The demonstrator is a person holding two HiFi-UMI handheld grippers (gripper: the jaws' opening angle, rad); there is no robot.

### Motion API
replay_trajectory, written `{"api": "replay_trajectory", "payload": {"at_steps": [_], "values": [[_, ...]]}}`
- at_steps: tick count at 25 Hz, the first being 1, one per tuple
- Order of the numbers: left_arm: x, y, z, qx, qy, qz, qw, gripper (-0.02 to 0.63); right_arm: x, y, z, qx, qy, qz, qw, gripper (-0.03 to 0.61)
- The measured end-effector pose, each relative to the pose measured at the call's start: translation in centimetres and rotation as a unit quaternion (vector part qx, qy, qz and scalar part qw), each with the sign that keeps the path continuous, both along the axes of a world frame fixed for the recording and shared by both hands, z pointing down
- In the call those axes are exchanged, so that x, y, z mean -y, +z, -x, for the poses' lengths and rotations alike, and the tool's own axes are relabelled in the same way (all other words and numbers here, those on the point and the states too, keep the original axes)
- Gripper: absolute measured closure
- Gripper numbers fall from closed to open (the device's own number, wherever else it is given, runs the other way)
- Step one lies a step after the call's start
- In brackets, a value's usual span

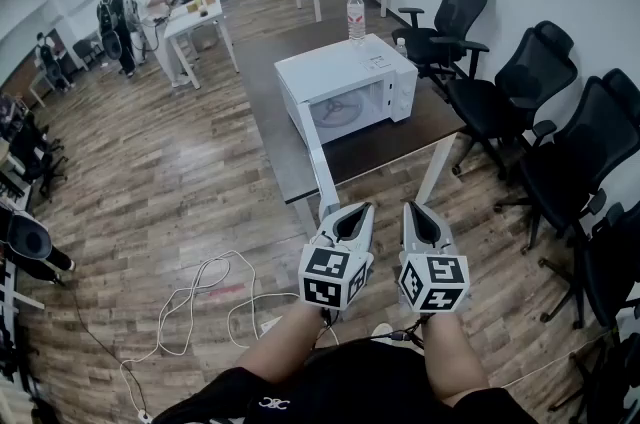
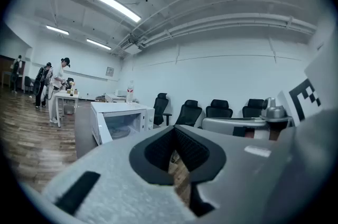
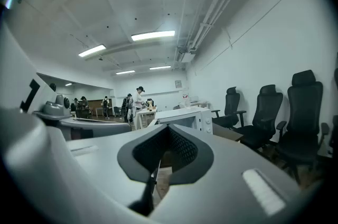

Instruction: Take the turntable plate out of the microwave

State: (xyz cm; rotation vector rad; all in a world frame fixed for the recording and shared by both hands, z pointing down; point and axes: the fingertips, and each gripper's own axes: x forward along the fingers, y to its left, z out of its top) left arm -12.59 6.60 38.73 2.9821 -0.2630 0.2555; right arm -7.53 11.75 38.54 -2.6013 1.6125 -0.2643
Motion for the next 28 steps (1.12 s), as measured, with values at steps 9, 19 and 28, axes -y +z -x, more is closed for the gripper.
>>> {"api": "replay_trajectory", "payload": {"at_steps": [9, 19, 28], "values": [[-1.2, 0.3, -1.8, 0.012, -0.008, -0.008, 0.9999, 0.604, -1.6, 0.5, -2.1, 0.017, 0.008, -0.013, 1.0, 0.571], [-1.2, 0.9, -5.7, 0.021, -0.03, -0.003, 0.9993, 0.604, -1.6, 1.4, -5.6, 0.022, -0.016, -0.005, 1.0, 0.569], [-1.9, 1.7, -9.0, 0.025, -0.049, 0.007, 0.9985, 0.604, -3.0, 2.4, -9.2, 0.02, -0.028, 0.003, 0.999, 0.569]]}}
